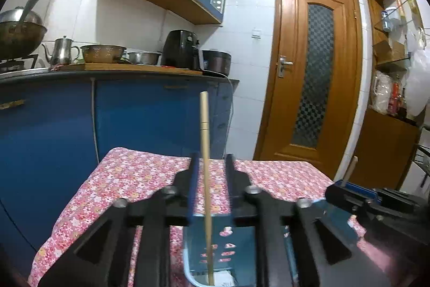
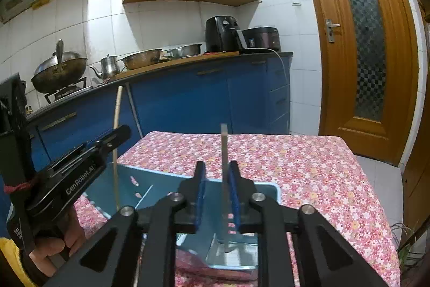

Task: Organize utensils
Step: 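Open both grippers to drop the chopsticks into the holder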

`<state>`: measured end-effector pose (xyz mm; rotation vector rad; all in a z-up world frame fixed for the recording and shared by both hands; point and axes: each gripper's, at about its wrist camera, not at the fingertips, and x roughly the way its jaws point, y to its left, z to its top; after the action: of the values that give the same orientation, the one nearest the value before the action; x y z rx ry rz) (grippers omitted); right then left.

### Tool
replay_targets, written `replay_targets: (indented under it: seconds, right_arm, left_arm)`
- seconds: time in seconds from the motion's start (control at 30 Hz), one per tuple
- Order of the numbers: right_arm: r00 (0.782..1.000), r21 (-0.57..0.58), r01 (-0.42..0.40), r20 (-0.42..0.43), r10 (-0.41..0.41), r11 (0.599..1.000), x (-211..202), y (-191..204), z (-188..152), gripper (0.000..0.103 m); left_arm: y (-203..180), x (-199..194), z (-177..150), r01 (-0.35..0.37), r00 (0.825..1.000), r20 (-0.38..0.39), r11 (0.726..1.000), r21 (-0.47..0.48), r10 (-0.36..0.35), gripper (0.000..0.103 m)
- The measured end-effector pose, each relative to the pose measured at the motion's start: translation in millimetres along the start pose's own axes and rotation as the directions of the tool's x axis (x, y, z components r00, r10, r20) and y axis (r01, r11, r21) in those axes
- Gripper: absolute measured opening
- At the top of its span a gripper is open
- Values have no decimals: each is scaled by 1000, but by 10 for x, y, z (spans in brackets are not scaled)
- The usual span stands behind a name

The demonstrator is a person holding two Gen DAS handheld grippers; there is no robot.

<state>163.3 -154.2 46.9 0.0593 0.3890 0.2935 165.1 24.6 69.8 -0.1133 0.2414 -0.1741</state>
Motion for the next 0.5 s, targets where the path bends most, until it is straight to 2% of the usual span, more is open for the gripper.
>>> replay_targets:
  seconds: [0.2,0.5]
  right_arm:
    - [999,-13,-9,33,10,1000,-146,47,73,30]
    - [996,-2,-26,82,26,1000,-435,85,170,33]
  left_arm:
    - [-102,-143,99,29,999,-16,999,17,-29,26]
    - [-137,-475,229,49,997,-53,999,12,-48,26]
